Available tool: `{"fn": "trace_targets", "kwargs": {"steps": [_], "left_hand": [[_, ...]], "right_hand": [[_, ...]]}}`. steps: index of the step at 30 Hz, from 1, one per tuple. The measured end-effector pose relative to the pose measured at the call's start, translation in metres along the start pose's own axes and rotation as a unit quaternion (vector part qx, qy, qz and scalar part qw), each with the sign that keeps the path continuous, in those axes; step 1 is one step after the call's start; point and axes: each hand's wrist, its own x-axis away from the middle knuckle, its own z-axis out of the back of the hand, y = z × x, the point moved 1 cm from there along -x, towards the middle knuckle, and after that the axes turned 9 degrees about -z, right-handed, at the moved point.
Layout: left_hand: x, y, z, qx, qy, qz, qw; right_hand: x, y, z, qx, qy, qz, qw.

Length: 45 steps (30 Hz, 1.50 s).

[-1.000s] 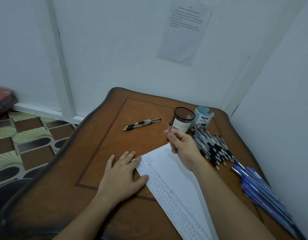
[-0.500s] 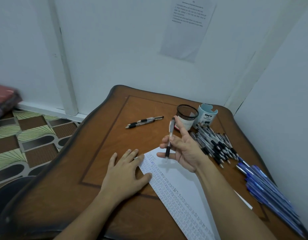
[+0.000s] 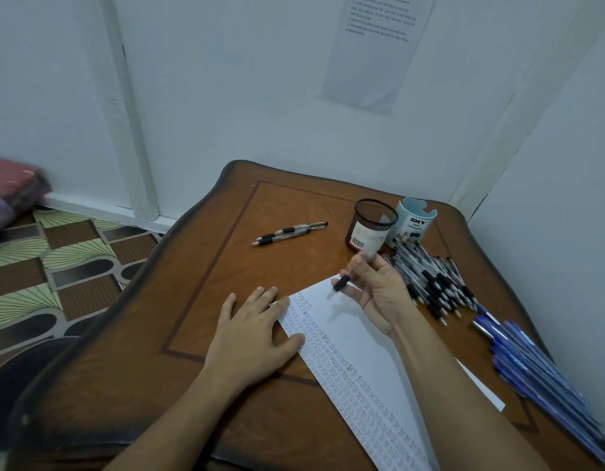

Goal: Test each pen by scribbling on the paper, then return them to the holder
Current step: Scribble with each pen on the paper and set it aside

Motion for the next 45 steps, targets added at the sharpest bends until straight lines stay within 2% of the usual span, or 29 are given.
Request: {"fn": "trace_targets", "kwargs": {"steps": [3, 5, 9, 12, 15, 21, 23, 27, 34, 45], "left_hand": [[0.000, 0.000, 0.000, 0.000, 0.002, 0.001, 1.000], [0.000, 0.001, 0.000, 0.004, 0.003, 0.001, 1.000], [-0.001, 0.000, -0.001, -0.001, -0.001, 0.000, 1.000], [-0.001, 0.000, -0.001, 0.006, 0.004, 0.000, 1.000], [-0.001, 0.000, -0.003, 0.007, 0.012, 0.001, 1.000], [-0.001, -0.001, -0.004, 0.010, 0.018, 0.001, 1.000], [-0.001, 0.000, -0.005, 0.009, 0.023, 0.002, 1.000], [-0.001, 0.000, -0.006, 0.008, 0.025, 0.003, 1.000], [-0.002, 0.000, -0.006, -0.004, 0.019, 0.004, 1.000], [-0.003, 0.000, -0.005, -0.005, 0.010, 0.005, 1.000]], "right_hand": [[-0.007, 0.004, 0.008, -0.017, 0.056, 0.019, 0.998], [-0.008, 0.007, 0.010, 0.019, 0.075, 0.015, 0.997], [-0.010, 0.014, 0.005, 0.149, 0.040, -0.005, 0.988], [-0.011, 0.024, 0.004, 0.185, 0.011, 0.001, 0.983], [-0.014, 0.029, 0.005, 0.222, 0.019, 0.009, 0.975], [-0.019, 0.033, 0.006, 0.230, -0.021, -0.022, 0.973], [-0.020, 0.035, 0.004, 0.255, -0.014, -0.006, 0.967], [-0.024, 0.042, -0.001, 0.341, 0.051, 0.053, 0.937], [-0.026, 0.044, -0.003, 0.370, 0.058, 0.082, 0.924], [-0.030, 0.047, 0.002, 0.366, 0.040, 0.084, 0.926]]}}
